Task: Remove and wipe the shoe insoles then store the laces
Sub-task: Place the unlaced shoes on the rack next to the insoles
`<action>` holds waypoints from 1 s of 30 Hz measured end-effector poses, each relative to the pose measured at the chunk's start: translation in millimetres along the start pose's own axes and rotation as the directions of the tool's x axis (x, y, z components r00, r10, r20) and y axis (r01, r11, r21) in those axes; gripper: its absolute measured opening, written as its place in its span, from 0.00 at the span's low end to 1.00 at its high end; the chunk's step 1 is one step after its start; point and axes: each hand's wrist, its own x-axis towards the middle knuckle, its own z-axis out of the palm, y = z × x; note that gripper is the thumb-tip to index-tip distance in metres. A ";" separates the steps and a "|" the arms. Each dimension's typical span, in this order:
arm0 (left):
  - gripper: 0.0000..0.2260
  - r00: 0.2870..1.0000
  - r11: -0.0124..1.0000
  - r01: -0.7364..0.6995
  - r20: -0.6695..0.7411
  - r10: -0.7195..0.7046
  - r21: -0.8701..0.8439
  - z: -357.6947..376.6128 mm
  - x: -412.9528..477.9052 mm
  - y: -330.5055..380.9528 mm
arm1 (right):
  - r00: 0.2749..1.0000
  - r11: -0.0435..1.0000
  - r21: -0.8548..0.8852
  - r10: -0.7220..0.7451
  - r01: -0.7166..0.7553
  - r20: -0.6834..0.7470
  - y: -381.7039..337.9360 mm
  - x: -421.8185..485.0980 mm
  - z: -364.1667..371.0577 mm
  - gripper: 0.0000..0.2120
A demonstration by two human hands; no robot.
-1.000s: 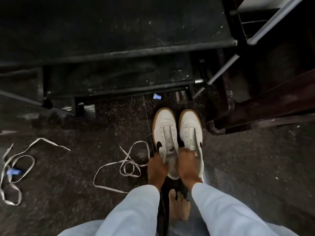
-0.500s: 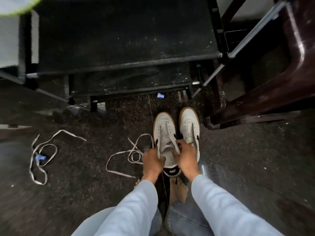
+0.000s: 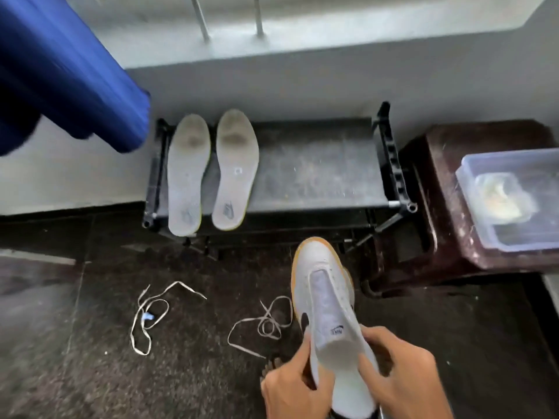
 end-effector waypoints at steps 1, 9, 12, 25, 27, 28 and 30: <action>0.21 0.998 0.998 -0.039 -0.049 0.037 -0.043 -14.0 -2.8 19.4 | 1.000 0.999 -0.020 -0.028 0.028 -0.008 -17.7 0.0 -20.5 0.15; 0.24 0.964 0.972 -0.231 -0.144 0.223 -0.043 -62.0 71.4 111.4 | 0.946 0.965 0.031 -0.247 0.259 -0.211 -90.0 75.2 -76.8 0.14; 0.21 0.953 0.962 -0.274 -0.131 0.274 0.018 -60.3 125.3 131.5 | 0.930 0.967 -0.014 -0.248 0.254 -0.271 -93.3 134.3 -62.6 0.11; 0.20 0.932 0.942 -0.330 -0.136 0.335 0.062 -37.7 249.4 135.1 | 0.917 0.953 0.012 -0.287 0.302 -0.277 -111.8 265.3 -24.8 0.09; 0.20 0.919 0.930 -0.351 -0.152 0.364 0.103 -36.0 251.4 137.9 | 0.920 0.953 0.013 -0.287 0.302 -0.266 -111.8 268.1 -28.7 0.10; 0.21 0.917 0.929 -0.352 -0.160 0.366 0.113 -34.9 251.6 138.1 | 0.923 0.955 0.009 -0.284 0.297 -0.260 -111.8 268.7 -30.1 0.10; 0.21 0.919 0.934 -0.340 -0.173 0.354 0.107 -32.3 250.0 137.6 | 0.931 0.960 0.004 -0.271 0.280 -0.244 -110.6 268.3 -31.8 0.10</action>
